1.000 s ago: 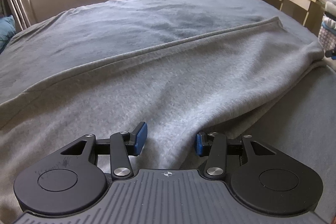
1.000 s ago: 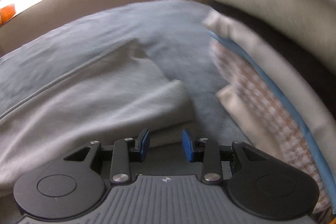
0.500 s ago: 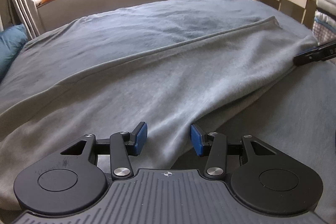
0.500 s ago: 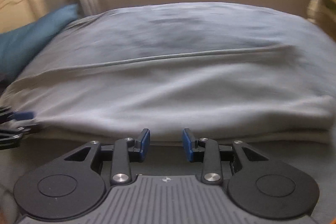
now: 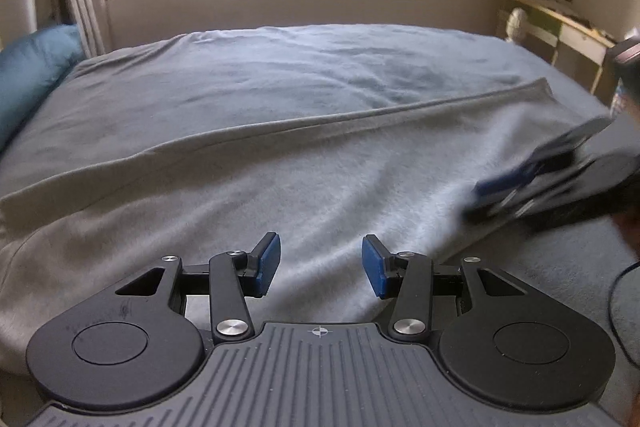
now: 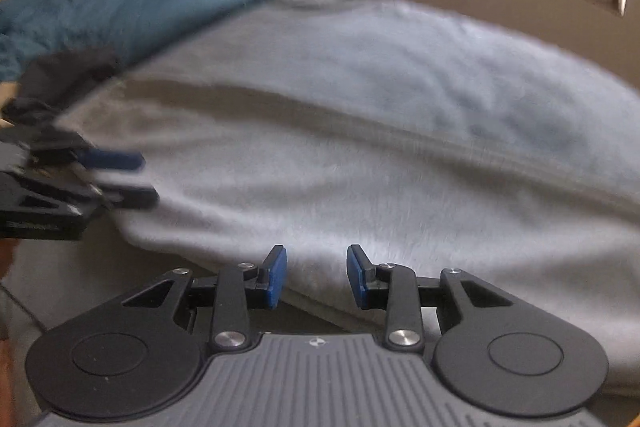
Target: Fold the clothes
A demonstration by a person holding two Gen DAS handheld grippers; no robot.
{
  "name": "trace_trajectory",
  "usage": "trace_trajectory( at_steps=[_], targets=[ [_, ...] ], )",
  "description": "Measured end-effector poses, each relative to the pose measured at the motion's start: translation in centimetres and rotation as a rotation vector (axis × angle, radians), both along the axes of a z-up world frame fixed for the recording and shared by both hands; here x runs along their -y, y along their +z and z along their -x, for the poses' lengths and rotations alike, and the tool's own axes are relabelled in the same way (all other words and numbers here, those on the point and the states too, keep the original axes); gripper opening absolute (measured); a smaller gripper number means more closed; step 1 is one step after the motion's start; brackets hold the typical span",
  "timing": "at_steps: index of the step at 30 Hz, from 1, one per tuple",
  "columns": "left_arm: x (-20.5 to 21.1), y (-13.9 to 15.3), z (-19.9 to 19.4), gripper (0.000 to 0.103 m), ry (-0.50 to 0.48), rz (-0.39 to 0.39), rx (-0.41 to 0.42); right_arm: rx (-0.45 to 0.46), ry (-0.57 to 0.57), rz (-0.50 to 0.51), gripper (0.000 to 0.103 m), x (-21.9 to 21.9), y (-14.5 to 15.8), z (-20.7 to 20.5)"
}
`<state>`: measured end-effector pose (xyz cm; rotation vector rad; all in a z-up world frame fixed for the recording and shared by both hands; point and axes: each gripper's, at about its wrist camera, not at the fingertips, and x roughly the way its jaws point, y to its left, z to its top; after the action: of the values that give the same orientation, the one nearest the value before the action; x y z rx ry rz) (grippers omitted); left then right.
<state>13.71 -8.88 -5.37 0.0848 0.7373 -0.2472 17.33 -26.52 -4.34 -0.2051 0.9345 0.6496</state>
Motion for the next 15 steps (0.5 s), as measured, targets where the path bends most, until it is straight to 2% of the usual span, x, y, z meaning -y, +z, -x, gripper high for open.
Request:
trace_trajectory(
  at_steps=[2,4,8,11,15],
  targets=[
    [1.1,-0.8,-0.6,0.045,-0.030,-0.025,-0.001,-0.042,-0.049,-0.011,0.034,0.2,-2.1,-0.9],
    [2.2,-1.6,-1.2,0.045,-0.056,-0.051,-0.005,-0.045,-0.080,-0.059,0.035,0.9,-0.8,-0.8],
    [2.8,-2.8,-1.6,0.045,-0.074,-0.066,-0.025,0.052,-0.178,-0.128,0.035,4.6,1.6,-0.3],
    [2.3,-3.2,-1.6,0.047,-0.061,-0.041,-0.048,0.046,-0.336,-0.170,0.035,10.1,1.7,-0.9],
    [2.1,-3.5,-1.4,0.049,-0.062,-0.046,-0.049,0.073,-0.625,-0.204,0.035,19.0,1.3,-0.6]
  ],
)
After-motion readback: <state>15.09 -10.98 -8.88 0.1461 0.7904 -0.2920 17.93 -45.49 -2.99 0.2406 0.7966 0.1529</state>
